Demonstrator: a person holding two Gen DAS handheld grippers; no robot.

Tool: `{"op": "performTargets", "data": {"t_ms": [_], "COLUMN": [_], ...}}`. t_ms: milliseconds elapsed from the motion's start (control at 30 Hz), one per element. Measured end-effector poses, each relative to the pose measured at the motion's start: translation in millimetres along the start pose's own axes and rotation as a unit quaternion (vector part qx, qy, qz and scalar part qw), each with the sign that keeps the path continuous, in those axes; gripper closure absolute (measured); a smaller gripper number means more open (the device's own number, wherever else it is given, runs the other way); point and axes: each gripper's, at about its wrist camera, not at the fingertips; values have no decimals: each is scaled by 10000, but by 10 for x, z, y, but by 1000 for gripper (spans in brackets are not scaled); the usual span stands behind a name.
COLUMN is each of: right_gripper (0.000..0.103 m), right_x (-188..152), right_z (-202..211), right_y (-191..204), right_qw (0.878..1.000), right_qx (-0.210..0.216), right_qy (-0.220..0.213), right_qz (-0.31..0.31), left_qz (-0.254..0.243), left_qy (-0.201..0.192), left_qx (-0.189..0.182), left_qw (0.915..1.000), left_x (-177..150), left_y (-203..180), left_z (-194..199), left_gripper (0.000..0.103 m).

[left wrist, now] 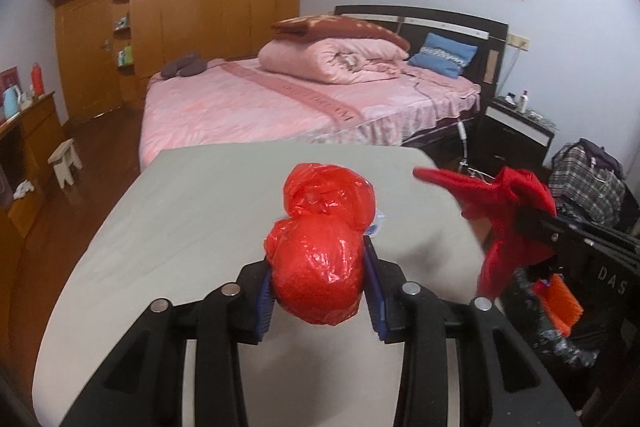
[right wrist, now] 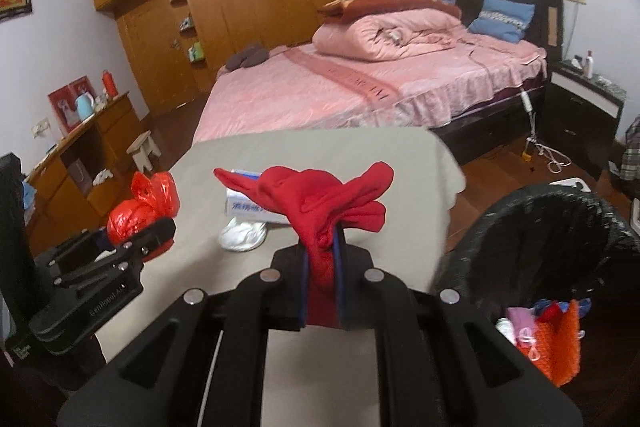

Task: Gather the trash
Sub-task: 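Lift the red bag and red gloves and carry them toward the black bin, then open both tools over the black bin to drop the bag and gloves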

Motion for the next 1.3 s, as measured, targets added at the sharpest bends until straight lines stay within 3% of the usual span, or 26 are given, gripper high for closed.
{"op": "performTargets", "data": {"t_ms": [600,933,1300], "right_gripper": [93,93,93], "right_x": [223,166,-8], "right_z": [630,887,974], "right_y": [-928,-1519,-2070], "right_qw": [9952,9886,9812], "right_qx": [-692,-1144,-1539], "right_qy": [-544,-705,-602], "right_qz": [-423,-675,-997], "left_qz": [-507,-908,-1282], "left_qy": [-337,-452,-349], "left_qx": [-863,-1334,-1909], "left_qw": [9944,9859,9726], "left_x": [399,525,537], "left_y": [-999,-1675,-2386], "left_z": [-15,-93,-275], "left_gripper": [65,65,65]}}
Point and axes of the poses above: each gripper's, at about its wrist camera, not at the fingertips, and z roughly against the way its jaws point, y to its left, x to its top, and after that the axes turned 6 degrees about -z, right-handed
